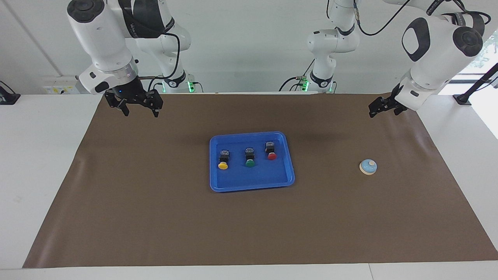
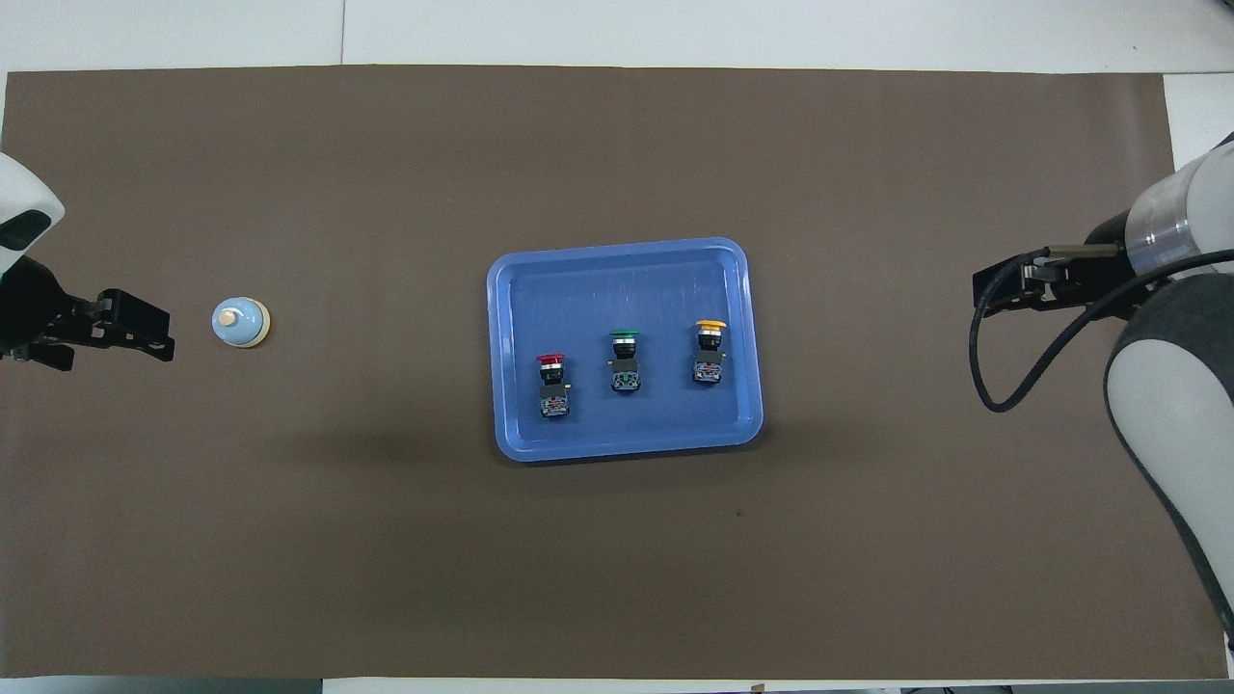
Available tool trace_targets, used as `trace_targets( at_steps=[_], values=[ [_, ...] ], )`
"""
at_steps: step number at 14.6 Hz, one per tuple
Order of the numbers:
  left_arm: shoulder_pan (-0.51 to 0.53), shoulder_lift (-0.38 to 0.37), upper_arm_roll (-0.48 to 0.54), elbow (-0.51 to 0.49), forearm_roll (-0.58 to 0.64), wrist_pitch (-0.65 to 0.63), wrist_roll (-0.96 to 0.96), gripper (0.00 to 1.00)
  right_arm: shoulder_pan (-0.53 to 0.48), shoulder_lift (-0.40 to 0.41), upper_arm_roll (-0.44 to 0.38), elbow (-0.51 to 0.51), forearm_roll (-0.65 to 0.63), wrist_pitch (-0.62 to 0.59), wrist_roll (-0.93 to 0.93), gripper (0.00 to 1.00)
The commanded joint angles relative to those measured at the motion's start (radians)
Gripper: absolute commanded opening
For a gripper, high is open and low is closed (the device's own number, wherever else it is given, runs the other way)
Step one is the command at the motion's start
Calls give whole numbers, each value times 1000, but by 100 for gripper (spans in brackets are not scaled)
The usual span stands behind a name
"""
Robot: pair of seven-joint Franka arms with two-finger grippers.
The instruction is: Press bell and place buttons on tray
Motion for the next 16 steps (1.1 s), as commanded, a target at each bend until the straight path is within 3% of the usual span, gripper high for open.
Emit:
trace_targets(
  at_steps=[1, 16],
  values=[
    [-12, -2, 11, 5, -12, -9, -2, 100, -13, -12, 7, -9, 12, -4, -12, 100],
    [2, -4, -23, 35, -2, 28, 6, 100, -13, -13, 7, -9, 12, -4, -12, 100]
  ],
)
